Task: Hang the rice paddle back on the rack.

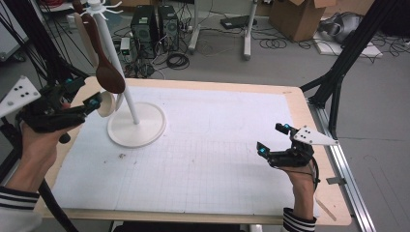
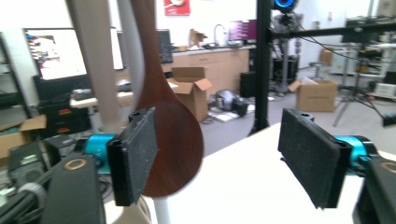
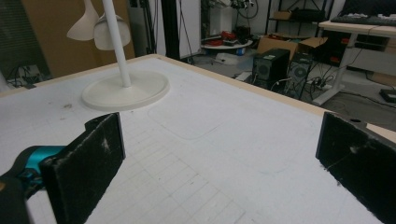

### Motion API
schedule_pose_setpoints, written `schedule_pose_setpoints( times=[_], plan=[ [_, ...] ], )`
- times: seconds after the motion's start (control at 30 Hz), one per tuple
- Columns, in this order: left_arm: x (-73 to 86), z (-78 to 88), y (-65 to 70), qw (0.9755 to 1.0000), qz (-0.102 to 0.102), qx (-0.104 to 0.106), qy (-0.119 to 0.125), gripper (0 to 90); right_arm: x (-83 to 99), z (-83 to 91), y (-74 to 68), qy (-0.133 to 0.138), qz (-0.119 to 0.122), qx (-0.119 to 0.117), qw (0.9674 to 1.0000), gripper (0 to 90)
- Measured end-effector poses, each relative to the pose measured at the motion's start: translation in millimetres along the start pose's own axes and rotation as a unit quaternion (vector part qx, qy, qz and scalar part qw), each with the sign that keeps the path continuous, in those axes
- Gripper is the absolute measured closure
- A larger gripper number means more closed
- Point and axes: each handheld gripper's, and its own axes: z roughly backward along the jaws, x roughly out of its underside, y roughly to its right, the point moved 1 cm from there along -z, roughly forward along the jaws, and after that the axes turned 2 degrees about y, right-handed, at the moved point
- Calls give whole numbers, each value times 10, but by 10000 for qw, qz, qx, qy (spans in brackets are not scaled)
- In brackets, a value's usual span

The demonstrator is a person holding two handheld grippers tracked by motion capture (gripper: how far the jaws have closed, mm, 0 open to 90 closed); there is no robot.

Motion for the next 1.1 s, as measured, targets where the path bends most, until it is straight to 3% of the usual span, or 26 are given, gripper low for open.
schedule_pose_setpoints(
  times=[0.13, 0.3, 0.4, 0.83, 1.1],
  plan=[
    [210, -26, 72, 9989, -66, 415, -217, 111, -7, 12, -10, 51, 26, -12, 10000, 2],
    [385, -33, 114, 9979, -125, 579, -280, 60, 3, 6, -13, 62, 53, -32, 10000, 2],
    [460, -40, 116, 9974, -91, 611, -366, 16, 17, 0, -14, 20, 36, -14, 10000, 2],
    [964, -69, 166, 9957, 230, 645, -622, 17, 94, 47, -1, 142, 34, 48, 9999, 1],
    [1106, 1, 147, 9957, 352, 555, -654, 17, 167, 45, 35, 201, 8, 103, 9997, 2]
  ],
)
